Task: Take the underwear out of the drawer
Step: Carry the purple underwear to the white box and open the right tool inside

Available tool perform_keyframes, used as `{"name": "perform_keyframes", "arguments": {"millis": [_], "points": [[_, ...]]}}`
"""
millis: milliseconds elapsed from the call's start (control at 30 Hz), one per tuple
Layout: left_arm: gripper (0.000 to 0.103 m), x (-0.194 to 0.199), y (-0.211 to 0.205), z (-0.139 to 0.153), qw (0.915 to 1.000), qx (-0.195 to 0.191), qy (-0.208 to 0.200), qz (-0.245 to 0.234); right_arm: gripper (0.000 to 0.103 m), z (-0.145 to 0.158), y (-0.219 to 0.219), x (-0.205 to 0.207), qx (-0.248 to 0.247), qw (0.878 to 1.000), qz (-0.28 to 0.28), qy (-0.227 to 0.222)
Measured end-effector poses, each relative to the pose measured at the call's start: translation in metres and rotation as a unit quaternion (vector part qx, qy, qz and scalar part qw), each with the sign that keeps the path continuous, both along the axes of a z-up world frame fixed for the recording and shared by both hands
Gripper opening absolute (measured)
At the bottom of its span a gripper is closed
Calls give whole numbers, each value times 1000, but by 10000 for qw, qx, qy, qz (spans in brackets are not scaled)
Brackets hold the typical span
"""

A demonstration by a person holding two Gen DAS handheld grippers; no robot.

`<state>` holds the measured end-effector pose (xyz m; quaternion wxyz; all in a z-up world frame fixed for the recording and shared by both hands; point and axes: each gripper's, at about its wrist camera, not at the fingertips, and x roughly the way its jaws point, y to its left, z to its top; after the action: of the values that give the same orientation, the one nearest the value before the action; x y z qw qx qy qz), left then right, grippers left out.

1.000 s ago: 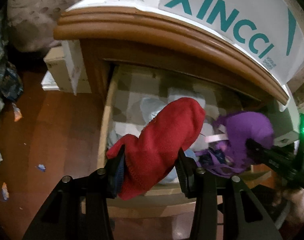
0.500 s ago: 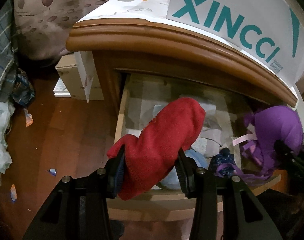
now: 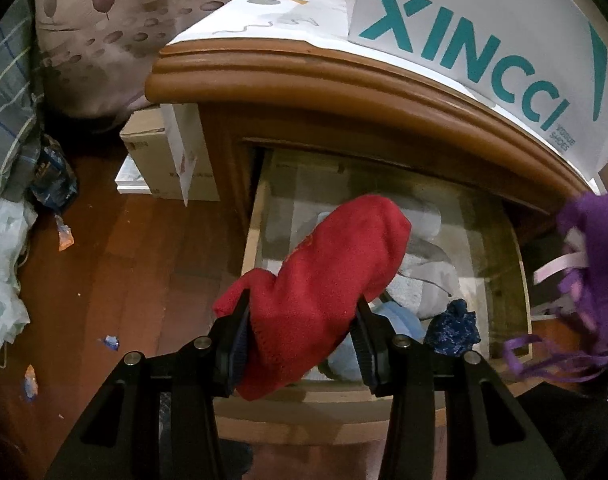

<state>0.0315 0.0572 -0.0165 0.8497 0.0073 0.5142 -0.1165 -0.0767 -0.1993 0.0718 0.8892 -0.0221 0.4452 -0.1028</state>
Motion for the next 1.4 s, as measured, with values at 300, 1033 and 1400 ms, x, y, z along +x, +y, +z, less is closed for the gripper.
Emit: {"name": "perform_keyframes", "arguments": {"millis": [300,1033,1400], "points": [[42,-3,-1,3,10000,35,-73,-12,38,86,4,-13,-13,9975,170,-682],[42,-6,3,9,9997,84,-208,-55,38,184,-17,146,-670,9849,-316,-1566],[42,-6,5,9,9998,46,-190,-56,38,114,-31,217,-656,9926,-562,-853]]}}
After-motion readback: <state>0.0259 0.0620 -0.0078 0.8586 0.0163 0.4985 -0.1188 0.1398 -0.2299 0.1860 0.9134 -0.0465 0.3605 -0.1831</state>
